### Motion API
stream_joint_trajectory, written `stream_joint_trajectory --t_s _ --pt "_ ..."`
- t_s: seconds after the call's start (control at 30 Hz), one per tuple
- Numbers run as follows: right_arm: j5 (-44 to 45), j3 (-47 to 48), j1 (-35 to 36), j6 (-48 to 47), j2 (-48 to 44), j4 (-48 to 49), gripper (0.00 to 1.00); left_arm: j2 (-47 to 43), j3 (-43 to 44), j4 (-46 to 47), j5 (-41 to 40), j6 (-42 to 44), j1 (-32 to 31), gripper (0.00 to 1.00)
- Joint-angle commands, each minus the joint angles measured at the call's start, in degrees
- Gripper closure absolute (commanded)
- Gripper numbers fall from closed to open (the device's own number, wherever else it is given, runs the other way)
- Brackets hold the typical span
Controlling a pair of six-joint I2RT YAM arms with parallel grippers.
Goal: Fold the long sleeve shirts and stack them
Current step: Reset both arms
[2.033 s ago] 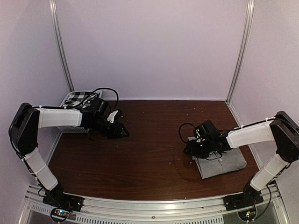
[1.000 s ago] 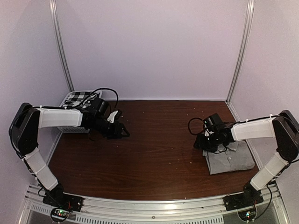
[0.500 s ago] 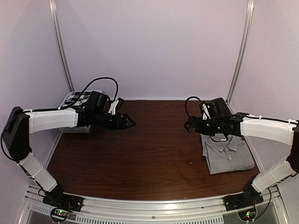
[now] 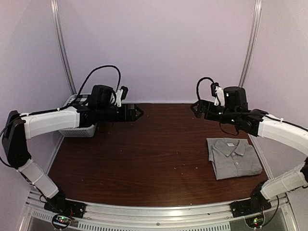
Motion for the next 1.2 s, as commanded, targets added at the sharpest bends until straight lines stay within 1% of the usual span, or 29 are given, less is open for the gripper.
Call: stream_joint_trajectory --t_s 0.0,0.2,0.3,0.33,0.37,0.43,0.8,1.03,1.17 --pt "1.9 1.9 0.2 -3.5 -2.0 3.0 0.0 -2.8 2.3 2.7 -6.6 1.7 0.0 0.04" --pt "2.6 5.1 0.2 -5.6 -2.1 0.0 0.0 -5.4 0.9 3.8 -10.7 2.0 0.0 0.04" --pt "3.2 4.8 0.2 -6.4 -3.4 -0.1 0.0 -6.8 0.0 3.9 -11.5 2.2 0.0 0.04" --pt "3.2 4.7 0.2 -6.7 -3.9 -0.1 0.0 -7.0 -0.2 3.9 -13.6 2.2 0.0 0.03" --pt "3.2 4.5 0.2 -7.0 -4.3 -0.2 0.0 -7.3 -0.2 3.9 -14.0 2.2 0.0 0.03" --pt "4.8 4.5 0.2 -7.7 -4.9 -0.2 0.0 -7.7 -0.6 3.9 -14.6 1.9 0.0 0.03" --pt "10.0 5.0 0.1 -6.2 -4.6 1.0 0.0 -10.9 -2.5 2.4 -15.6 2.9 0.0 0.03" --pt "13.8 4.9 0.1 -5.1 -5.3 0.1 0.0 -10.8 -2.8 3.6 -14.1 4.1 0.0 0.03" --pt "14.2 4.8 0.1 -4.2 -6.0 -0.3 0.0 -10.8 -2.2 3.5 -13.3 5.2 0.0 0.03"
